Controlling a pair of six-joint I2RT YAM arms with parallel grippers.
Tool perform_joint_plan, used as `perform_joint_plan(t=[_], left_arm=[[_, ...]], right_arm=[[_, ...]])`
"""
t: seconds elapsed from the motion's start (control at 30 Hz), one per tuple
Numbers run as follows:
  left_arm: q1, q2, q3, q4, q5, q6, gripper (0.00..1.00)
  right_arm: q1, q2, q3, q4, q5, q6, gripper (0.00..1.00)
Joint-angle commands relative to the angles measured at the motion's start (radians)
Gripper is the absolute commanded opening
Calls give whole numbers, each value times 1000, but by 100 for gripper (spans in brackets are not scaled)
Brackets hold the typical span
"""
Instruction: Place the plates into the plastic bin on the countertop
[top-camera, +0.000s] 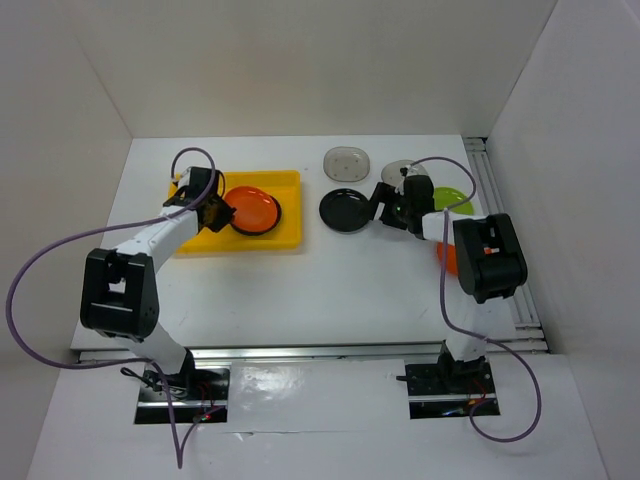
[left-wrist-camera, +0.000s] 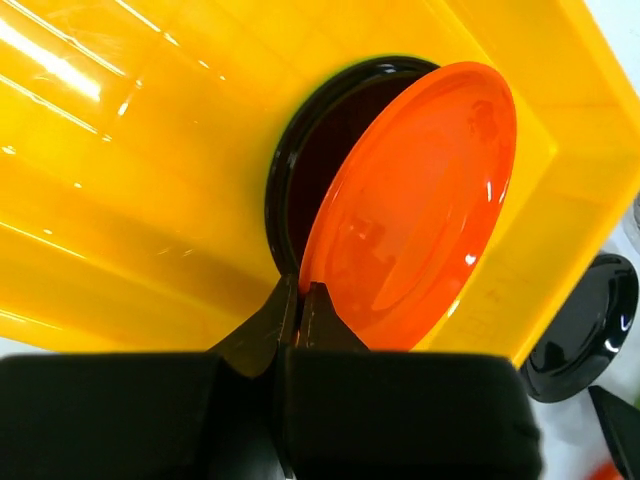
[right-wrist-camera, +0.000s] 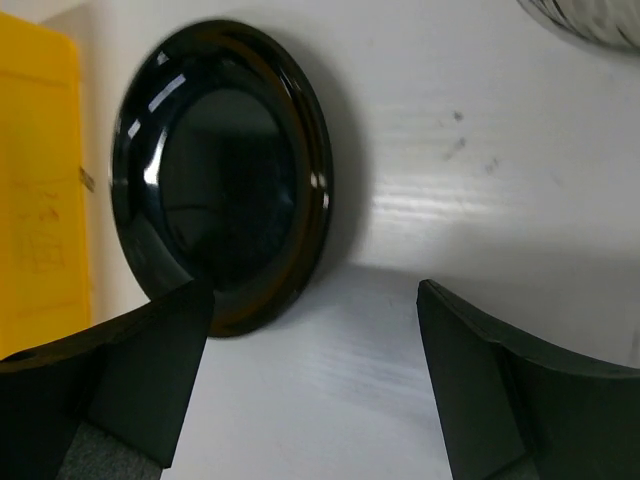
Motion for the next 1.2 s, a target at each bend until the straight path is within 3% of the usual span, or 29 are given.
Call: perform_joint_plan(t=[0.0,0.13,0.2,0.27,0.3,0.37,0.53,0.57,0.6,0.73,0.9,1.07,1.17], left_arm=[[19,20,3,37,13,15,8],[29,55,12,15,26,27,66],[29,55,12,15,37,27,79],[29,55,12,4,37,27,81],[29,43,12,-28,37,27,85],[16,7,12,-63,25,36,88],[-86,-131,12,-146,-10,71,97],[-133,-180,-8,-94,69,100,100],[-134,-181,-8,-65,110,126,100],[-368,-163,75,-11,212,249,100],[-487,-42,178,23,234,259,100],[-548,57,267,14,192,259,100],[-557,75,256,73,201,232,94]], right_arm=[[-4,76,92,83,-62,-3,89],[5,152,137,58,-79,-12,89],[5,189,148,58,-79,-12,80],[5,203,148,47,-65,0,71],[5,203,148,47,-56,12,58],[5,226,138,47,-56,35,46],[-16,217,117,47,-75,95,4],[-17,196,93,47,-75,95,0],[-17,167,82,38,-75,95,0],[9,-69,17,-52,26,77,0],[57,-468,-99,-156,111,48,0],[57,-634,-161,-225,-80,20,0],[46,-689,-161,-249,-166,20,0]])
